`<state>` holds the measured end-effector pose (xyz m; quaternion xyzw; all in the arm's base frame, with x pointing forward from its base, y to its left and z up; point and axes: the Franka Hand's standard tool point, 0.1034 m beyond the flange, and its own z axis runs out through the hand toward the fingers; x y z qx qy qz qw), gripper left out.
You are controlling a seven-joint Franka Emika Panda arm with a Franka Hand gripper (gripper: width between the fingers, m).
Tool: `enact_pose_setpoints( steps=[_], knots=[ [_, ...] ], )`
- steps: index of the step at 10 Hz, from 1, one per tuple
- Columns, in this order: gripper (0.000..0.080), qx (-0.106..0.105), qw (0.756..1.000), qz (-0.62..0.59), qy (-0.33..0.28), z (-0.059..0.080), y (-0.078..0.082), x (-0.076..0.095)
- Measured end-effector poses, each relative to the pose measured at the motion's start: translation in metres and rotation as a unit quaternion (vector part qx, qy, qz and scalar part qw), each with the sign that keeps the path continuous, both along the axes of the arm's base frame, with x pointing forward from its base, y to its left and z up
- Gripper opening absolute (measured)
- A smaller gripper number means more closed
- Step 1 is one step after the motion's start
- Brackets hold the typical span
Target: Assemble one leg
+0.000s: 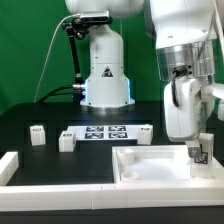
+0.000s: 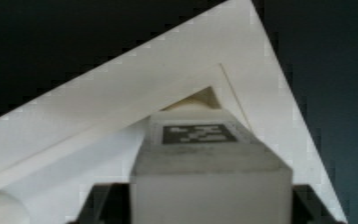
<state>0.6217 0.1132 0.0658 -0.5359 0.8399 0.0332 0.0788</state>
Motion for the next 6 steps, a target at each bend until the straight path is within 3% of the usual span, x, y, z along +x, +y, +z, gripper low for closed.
enact_pose_setpoints(
  steps=[1, 2, 3, 4, 6],
  knots=[
    [0.0406, 0.0, 1.0, 0.004, 0.0, -0.0003, 0.0005, -0.0002],
    [0.0406, -0.002, 1.0, 0.023, -0.003, -0.0003, 0.0002, -0.0002],
    [0.0547, -0.004, 0.999, 0.049, -0.007, -0.0003, -0.0005, -0.0001],
    [0.063, -0.007, 0.997, 0.08, -0.011, -0.0002, -0.0004, 0.0],
    [0.0643, -0.019, 0.981, 0.19, -0.026, -0.0002, -0.0001, 0.0]
  ],
)
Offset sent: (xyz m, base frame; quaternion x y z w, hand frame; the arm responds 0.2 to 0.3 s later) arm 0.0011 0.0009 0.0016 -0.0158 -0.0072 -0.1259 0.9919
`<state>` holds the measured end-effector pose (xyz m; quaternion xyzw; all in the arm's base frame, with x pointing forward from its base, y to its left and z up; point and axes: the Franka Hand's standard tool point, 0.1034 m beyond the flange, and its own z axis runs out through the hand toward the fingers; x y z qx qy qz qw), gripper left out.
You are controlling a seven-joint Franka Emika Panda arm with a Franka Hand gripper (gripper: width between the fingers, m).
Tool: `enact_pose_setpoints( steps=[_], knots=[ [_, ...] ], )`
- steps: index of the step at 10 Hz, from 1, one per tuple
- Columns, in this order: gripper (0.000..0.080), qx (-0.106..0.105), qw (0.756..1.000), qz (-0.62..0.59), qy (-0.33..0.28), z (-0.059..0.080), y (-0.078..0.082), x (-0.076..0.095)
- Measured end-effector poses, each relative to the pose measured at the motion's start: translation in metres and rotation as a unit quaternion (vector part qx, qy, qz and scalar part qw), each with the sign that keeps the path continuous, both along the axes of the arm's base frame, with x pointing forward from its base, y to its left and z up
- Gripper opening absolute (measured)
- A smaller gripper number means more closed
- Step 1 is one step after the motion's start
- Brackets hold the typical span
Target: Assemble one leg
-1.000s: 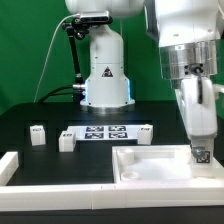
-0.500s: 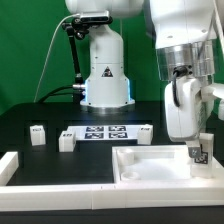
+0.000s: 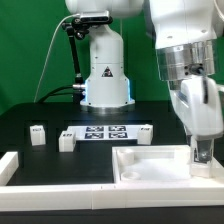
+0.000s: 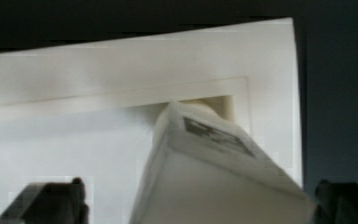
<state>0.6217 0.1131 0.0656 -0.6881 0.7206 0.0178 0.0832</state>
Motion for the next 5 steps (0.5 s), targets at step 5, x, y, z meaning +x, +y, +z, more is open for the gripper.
enact_pose_setpoints(
  steps=[5],
  knots=[
    [0.0649, -0.026, 0.976, 0.214, -0.02, 0.0006, 0.0025, -0.0009]
  ],
)
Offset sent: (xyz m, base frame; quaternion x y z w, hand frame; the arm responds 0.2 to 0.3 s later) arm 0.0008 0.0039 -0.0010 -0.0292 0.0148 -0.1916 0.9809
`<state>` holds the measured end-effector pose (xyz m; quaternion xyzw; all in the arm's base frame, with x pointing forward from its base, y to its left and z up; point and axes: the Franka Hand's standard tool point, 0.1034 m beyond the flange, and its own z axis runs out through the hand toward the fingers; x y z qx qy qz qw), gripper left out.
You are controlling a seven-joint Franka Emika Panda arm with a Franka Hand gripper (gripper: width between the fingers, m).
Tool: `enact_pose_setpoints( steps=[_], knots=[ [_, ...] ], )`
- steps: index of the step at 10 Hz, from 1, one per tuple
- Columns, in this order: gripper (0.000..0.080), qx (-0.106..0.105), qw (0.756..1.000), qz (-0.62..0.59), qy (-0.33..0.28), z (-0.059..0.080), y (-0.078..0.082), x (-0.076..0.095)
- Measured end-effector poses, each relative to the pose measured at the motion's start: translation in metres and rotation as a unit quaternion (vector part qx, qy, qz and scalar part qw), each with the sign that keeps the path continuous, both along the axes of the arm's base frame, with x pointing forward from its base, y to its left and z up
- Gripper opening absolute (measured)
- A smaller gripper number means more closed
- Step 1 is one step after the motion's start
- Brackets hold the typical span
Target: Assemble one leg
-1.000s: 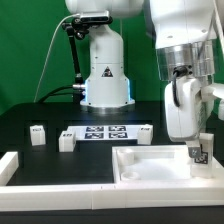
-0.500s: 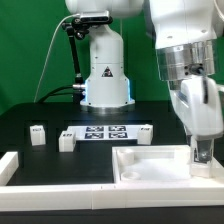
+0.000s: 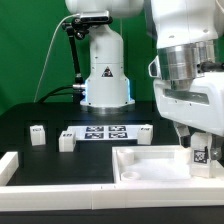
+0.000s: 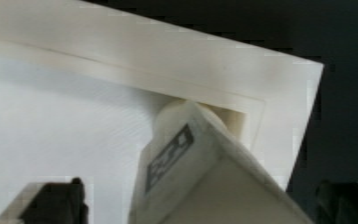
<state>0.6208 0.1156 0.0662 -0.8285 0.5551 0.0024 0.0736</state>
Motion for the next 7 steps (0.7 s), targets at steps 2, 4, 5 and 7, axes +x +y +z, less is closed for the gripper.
enact_pose_setpoints(
  steps=[2, 4, 5, 7],
  knots=[
    [0.0649, -0.018, 0.994, 0.108, 0.005, 0.0018, 0.0024, -0.0001],
    [0.0649, -0.031, 0.98, 0.199, -0.001, 0.0009, 0.0021, 0.0014],
    [0.0649, -0.035, 0.968, 0.249, -0.006, 0.0009, 0.0015, 0.0015],
    [0.0649, -0.041, 0.949, 0.313, -0.013, 0.0002, 0.0052, 0.0005]
  ],
)
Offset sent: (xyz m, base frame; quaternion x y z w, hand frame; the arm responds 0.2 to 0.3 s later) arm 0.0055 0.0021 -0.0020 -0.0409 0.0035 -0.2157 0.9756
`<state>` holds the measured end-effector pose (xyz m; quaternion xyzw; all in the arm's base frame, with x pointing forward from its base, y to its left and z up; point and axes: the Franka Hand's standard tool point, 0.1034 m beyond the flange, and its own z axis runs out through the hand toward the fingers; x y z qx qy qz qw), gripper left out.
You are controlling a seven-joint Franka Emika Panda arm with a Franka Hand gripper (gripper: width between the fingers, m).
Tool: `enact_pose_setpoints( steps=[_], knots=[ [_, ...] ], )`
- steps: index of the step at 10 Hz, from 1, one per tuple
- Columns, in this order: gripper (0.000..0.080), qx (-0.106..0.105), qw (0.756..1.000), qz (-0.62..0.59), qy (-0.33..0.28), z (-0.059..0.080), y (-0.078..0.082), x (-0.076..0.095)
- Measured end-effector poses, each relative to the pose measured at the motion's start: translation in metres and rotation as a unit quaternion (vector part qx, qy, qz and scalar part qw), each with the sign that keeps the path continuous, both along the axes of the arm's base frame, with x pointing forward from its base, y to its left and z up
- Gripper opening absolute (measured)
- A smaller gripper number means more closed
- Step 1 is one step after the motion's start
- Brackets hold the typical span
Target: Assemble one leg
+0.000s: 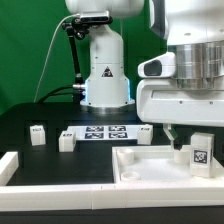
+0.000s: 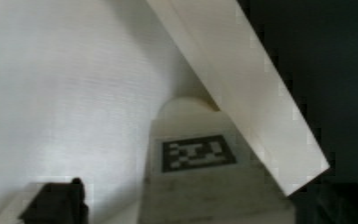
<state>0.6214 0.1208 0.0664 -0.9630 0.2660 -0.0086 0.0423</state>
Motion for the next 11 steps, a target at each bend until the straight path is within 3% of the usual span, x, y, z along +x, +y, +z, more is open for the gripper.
enact_pose_setpoints(
  steps=[3, 5, 6, 7, 9, 11],
  knots=[
    [0.0649, -0.011, 0.993, 0.117, -0.003, 0.0008, -0.0029, 0.0005],
    [0.0384, -0.011, 0.993, 0.115, -0.004, 0.0009, -0.003, 0.0007],
    [0.0384, -0.01, 0.994, 0.11, -0.003, 0.0009, -0.003, 0.0007],
    [0.029, -0.01, 0.995, 0.095, -0.002, 0.0009, -0.0029, 0.0007],
    [0.029, -0.009, 0.996, 0.09, -0.002, 0.0009, -0.0029, 0.0007],
    [0.029, -0.002, 0.999, -0.037, 0.007, 0.0008, -0.0029, 0.0006]
  ],
)
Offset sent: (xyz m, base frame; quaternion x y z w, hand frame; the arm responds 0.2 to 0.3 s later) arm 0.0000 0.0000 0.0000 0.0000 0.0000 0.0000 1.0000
